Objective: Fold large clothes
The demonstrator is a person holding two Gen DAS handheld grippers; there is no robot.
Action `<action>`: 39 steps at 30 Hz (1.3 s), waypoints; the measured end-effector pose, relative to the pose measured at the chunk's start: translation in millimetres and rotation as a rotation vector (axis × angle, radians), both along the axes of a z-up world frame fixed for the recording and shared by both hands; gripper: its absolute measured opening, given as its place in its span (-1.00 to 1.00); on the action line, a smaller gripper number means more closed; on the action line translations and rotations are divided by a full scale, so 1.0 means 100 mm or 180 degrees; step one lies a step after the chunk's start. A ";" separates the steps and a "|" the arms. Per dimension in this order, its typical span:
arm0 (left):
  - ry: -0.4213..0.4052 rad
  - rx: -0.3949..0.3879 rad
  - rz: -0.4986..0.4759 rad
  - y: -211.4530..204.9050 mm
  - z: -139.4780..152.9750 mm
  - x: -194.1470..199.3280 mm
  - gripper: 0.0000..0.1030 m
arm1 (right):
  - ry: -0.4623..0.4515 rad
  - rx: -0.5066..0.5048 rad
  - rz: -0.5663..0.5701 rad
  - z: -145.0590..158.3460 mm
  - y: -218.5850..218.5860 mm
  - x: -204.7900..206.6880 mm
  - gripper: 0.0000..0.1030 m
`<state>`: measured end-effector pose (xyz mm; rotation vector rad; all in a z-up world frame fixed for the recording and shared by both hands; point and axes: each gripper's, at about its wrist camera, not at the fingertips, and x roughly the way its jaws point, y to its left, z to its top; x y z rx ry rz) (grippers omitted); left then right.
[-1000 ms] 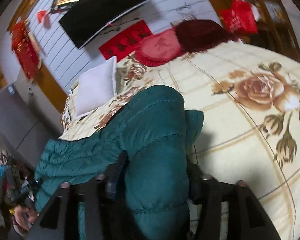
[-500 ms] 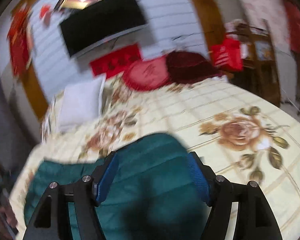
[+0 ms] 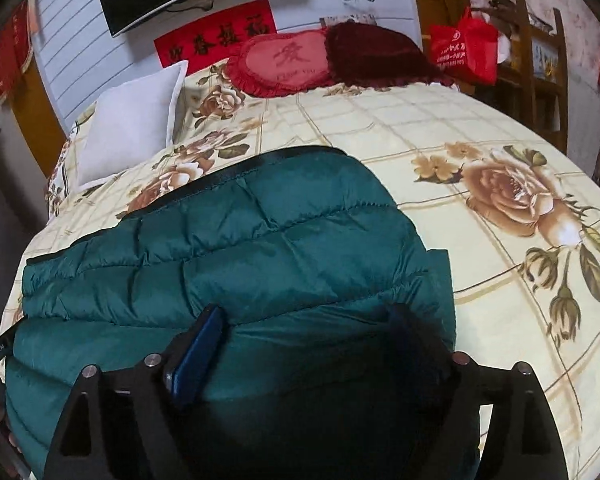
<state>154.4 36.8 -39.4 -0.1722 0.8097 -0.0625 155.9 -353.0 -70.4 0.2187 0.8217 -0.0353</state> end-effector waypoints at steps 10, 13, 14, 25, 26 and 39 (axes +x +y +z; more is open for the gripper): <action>-0.0319 0.0274 -0.0045 -0.01 0.49 -0.76 0.71 | -0.0538 0.0153 -0.0261 0.61 0.00 -0.74 0.62; -0.0458 0.0231 -0.0142 -0.09 0.66 -1.33 0.71 | -0.0623 0.0064 -0.0390 0.80 0.07 -1.27 0.63; -0.0472 0.0210 -0.0189 -0.13 0.71 -1.52 0.71 | -0.0603 -0.0001 -0.0433 0.84 0.11 -1.45 0.63; -0.0672 0.0682 -0.0626 -0.85 1.10 -3.23 0.71 | -0.0512 -0.0431 0.0233 0.93 0.71 -3.10 0.63; -0.0711 0.0682 -0.0620 -0.88 1.16 -3.33 0.71 | -0.0526 -0.0459 0.0254 0.95 0.71 -3.20 0.63; -0.0373 0.0542 -0.0248 -0.90 1.45 -3.53 0.71 | -0.0720 -0.0693 0.0375 1.32 0.80 -3.92 0.64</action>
